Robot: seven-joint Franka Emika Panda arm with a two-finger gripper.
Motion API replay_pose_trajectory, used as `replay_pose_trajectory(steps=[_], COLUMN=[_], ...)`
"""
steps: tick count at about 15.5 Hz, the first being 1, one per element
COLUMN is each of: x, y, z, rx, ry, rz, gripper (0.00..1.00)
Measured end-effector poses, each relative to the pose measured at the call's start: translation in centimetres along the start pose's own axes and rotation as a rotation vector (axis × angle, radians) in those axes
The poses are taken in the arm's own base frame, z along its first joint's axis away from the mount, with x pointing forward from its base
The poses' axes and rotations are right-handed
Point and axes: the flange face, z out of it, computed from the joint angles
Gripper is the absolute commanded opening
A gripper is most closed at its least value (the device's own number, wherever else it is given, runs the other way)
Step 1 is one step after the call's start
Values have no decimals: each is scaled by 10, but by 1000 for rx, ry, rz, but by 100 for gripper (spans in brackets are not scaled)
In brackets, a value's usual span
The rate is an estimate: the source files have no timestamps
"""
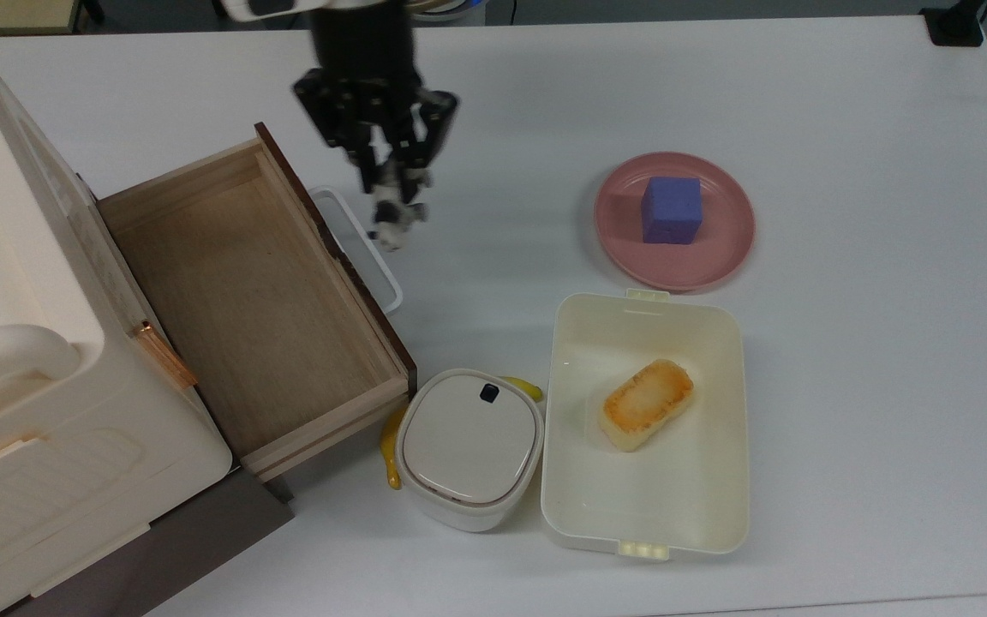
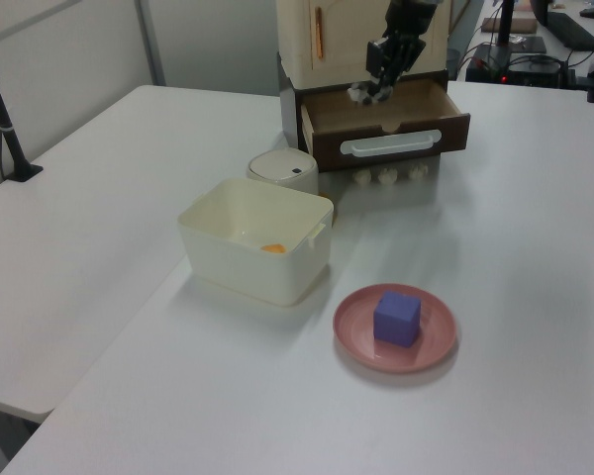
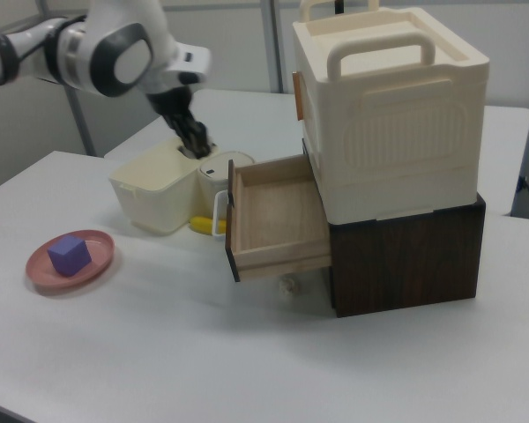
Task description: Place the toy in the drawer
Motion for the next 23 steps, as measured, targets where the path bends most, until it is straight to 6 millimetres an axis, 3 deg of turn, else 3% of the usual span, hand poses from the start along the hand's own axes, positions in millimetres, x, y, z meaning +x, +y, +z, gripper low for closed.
replay_pose_trajectory(steps=[2,4,5,6,7,10,14,18,21,23], x=[11,20,22,24,24,26,29,9,-28,-53], y=[32,57,67,74,79,91,93,62,15,-10], z=[10,27,37,50,62,85,81,40,-5,-31], rx=[-40,-75,-92,-107,-120,-142,-143,-137,-131,-129], ry=[-7,-23,-35,-51,-66,-97,-88,-161,-247,-289], rz=[7,18,26,32,35,48,52,9,-96,-253], gripper=[6,37,45,68,100,100,100,100,100,100])
